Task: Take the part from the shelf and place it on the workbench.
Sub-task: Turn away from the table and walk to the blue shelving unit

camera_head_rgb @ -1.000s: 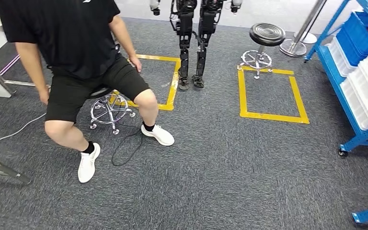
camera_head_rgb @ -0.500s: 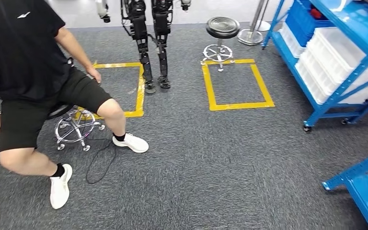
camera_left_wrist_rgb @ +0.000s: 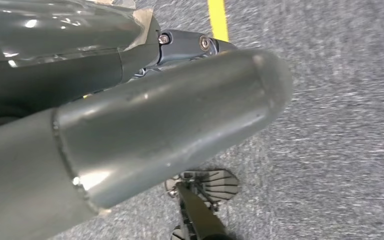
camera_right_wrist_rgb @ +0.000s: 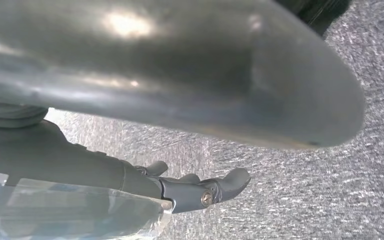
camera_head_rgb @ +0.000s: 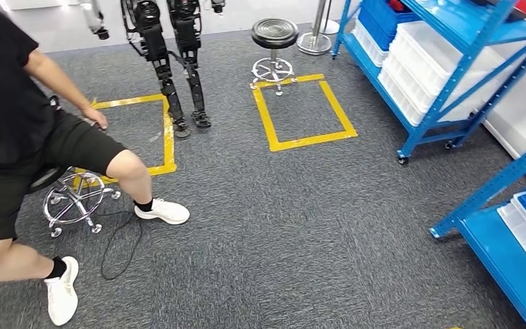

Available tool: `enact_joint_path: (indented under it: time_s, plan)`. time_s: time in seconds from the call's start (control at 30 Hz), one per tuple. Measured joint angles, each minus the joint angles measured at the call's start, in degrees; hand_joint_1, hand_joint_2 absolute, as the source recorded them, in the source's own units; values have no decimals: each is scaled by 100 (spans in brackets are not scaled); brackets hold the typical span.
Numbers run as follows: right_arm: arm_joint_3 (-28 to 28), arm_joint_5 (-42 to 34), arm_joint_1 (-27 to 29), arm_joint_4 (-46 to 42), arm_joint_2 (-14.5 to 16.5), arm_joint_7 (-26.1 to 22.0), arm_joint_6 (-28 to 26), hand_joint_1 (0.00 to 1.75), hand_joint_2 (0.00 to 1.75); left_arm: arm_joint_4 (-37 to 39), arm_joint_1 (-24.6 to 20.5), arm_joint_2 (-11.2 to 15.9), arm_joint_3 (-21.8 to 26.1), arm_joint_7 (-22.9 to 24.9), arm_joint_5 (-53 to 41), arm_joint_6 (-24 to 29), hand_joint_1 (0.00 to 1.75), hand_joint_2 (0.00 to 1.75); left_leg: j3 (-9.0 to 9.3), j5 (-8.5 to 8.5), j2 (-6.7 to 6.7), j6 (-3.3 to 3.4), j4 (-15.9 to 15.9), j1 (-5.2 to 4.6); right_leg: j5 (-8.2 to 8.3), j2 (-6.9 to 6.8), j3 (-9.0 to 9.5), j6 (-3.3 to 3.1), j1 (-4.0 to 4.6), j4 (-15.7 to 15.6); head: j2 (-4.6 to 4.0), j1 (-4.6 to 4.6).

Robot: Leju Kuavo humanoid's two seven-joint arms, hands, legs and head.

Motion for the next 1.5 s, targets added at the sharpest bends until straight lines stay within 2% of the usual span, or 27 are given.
enact_joint_path:
  time_s: [0.07, 0.13, 0.17, 0.23, 0.3, 0.37, 0.43, 0.5, 0.53, 0.57, 0.63, 0.67, 0.73, 0.8, 0.87, 0.9, 0.97, 1.0, 1.03, 1.1, 1.17, 1.23, 1.3, 1.37, 1.4, 1.43, 1.5]
  plan:
    - [0, 23, -26, 0, 10, 1, -5, 0, 0, -1, -3, 14, 12, -28, -1, 34, 0, 0, 64, -49, 115, -102, -4, -13, 107, -135, 173, -59, 41, -300, 0, -14]
    - [0, 34, -31, -1, -4, 4, -9, 0, 0, -3, -28, 3, 16, -29, -1, 57, 0, 0, 141, -73, 226, -193, -43, 11, 121, -6, 161, -186, 85, -301, 0, -31]
    - [0, 37, -26, -1, -14, 7, -10, 0, 0, -4, -43, -7, 16, -25, -1, 65, 0, 0, 164, -114, 178, -230, -24, 38, 125, 64, 168, -239, 78, -314, 0, -39]
    - [-2, 39, -28, -1, -27, 15, -10, 0, 0, -4, -52, -19, 19, -14, -7, 70, 0, 0, 46, -377, -129, -263, 320, 75, 147, 198, 203, -355, 49, -339, 0, -61]
    - [-4, 40, -37, 0, -32, 20, -9, 0, 0, -3, -28, -15, 25, -1, -13, 70, 0, 0, -328, -784, -447, -239, 1100, 73, 157, 343, 203, -434, 91, -340, 0, -79]
    - [-4, 46, -35, 0, -30, 25, -9, 0, 0, -2, -5, -9, 33, 6, -10, 69, 0, 0, -669, -915, -533, -192, 1670, 46, 155, 518, 211, -458, 160, -338, 0, -80]
    - [-4, 61, -26, 0, -25, 39, -9, 0, 0, -1, -2, -8, 45, 6, -6, 67, 0, 0, -636, -580, -578, -101, 1399, 7, 153, 692, 237, -463, 206, -337, 0, -79]
    - [-4, 79, -29, 0, -10, 54, -13, 0, 0, -1, -3, 2, 56, 4, -2, 66, 0, 0, -339, -129, -786, 14, 623, -45, 153, 849, 254, -461, 229, -333, 0, -79]
    - [-4, 86, -35, 0, 2, 58, -14, 0, 0, -1, -4, 11, 61, 3, -1, 67, 0, 0, -225, 0, -872, 53, 333, -69, 155, 916, 250, -454, 234, -330, 0, -78]
    - [-4, 97, -36, 0, 10, 60, -15, 0, 0, -1, -9, 21, 65, 1, 0, 67, 0, 0, -161, 57, -927, 78, 168, -93, 159, 974, 236, -445, 236, -329, 0, -78]
    - [-4, 117, -21, 1, 17, 61, -15, 0, 0, -2, -31, 32, 77, -11, -1, 68, 0, 0, -129, 79, -843, 107, 78, -123, 180, 1075, 187, -401, 227, -348, 0, -77]
    - [-4, 127, -9, 2, 14, 62, -15, 0, 0, -2, -43, 27, 81, -20, -1, 68, 0, 0, -105, 113, -782, 125, 20, -114, 180, 1050, 167, -384, 225, -333, 0, -77]
    - [-4, 139, -7, 2, 5, 63, -14, 0, 0, -3, -50, 11, 89, -49, -1, 72, 0, 0, -37, 187, -643, 165, -130, -88, 52, 770, 17, -371, 246, -95, 0, -63]
    - [-4, 157, -28, 1, -7, 64, -13, 0, 0, -3, -39, 0, 101, -72, 3, 78, 0, 0, -2, 214, -478, 182, -200, -82, -240, 457, -304, -376, 228, 535, 0, -44]
    - [-4, 178, -37, 2, -19, 67, -13, 0, 0, -2, -28, -5, 121, -79, 8, 79, 0, 0, -4, 208, -306, 172, -201, -75, -436, 381, -602, -318, 160, 1118, 0, -37]
    - [-4, 187, -32, 2, -25, 69, -13, 0, 0, -1, -25, -9, 131, -77, 9, 79, 0, 0, -4, 199, -225, 156, -199, -64, -419, 357, -621, -251, 116, 1157, 0, -38]
    - [-4, 213, -19, 2, -30, 70, -14, 0, 0, -2, -25, -15, 146, -60, 9, 80, 0, 0, 14, 166, -85, 94, -181, -30, -179, 210, -320, -70, 14, 607, 0, -36]
    - [-4, 229, -26, 2, -23, 70, -15, 0, 0, -4, -23, -4, 154, -49, 9, 86, 0, 0, 23, 136, -21, 44, -157, -24, -50, 40, -98, 6, -21, 207, 0, -26]
    - [-4, 249, -43, 1, -19, 73, -15, 0, 0, -5, -19, 3, 163, -39, 9, 95, 0, 0, 38, 93, 45, -15, -124, -30, 50, -95, 76, 23, -33, -100, 0, -23]
    - [-3, 279, -71, 0, -10, 86, -15, 0, 0, -7, -23, 21, 181, -31, 16, 121, 0, 0, 82, 26, 172, -112, -84, -41, 112, -201, 206, -59, -6, -327, 0, -47]
    - [-4, 299, -68, 0, -21, 107, -15, 0, 0, -5, -49, 5, 189, -28, 25, 146, 0, 0, 145, -16, 244, -185, -79, 7, 120, -47, 193, -184, 8, -323, 0, -86]
    - [-4, 311, -63, 0, -32, 122, -15, 0, 0, -5, -66, -17, 190, -26, 24, 170, 0, 0, 80, -226, -21, -233, 158, 65, 135, 96, 204, -285, 5, -333, 0, -94]
    - [-4, 320, -72, 0, -29, 125, -15, 0, 0, -4, -48, -26, 193, -17, 19, 183, 0, 0, -243, -636, -397, -226, 868, 74, 151, 243, 211, -366, 40, -336, 0, -102]
    - [-4, 327, -71, 0, -19, 125, -15, 0, 0, -2, -19, -26, 196, -7, 10, 185, 0, 0, -620, -873, -518, -187, 1572, 58, 156, 416, 207, -406, 98, -334, 0, -104]
    - [-4, 330, -62, 0, -15, 125, -15, 0, 0, -2, -13, -26, 197, -5, 4, 184, 0, 0, -702, -824, -536, -155, 1667, 49, 157, 505, 213, -413, 122, -333, 0, -104]
    - [-4, 330, -54, 0, -11, 126, -15, 0, 0, -1, -12, -28, 197, -5, -8, 181, 0, 0, -662, -653, -557, -114, 1506, 37, 157, 593, 223, -413, 138, -333, 0, -104]
    - [-4, 322, -47, 0, 10, 127, -20, 0, 0, -1, -14, -25, 196, -8, -30, 178, 0, 0, -352, -207, -756, -3, 740, 7, 160, 754, 243, -410, 155, -332, 0, -103]
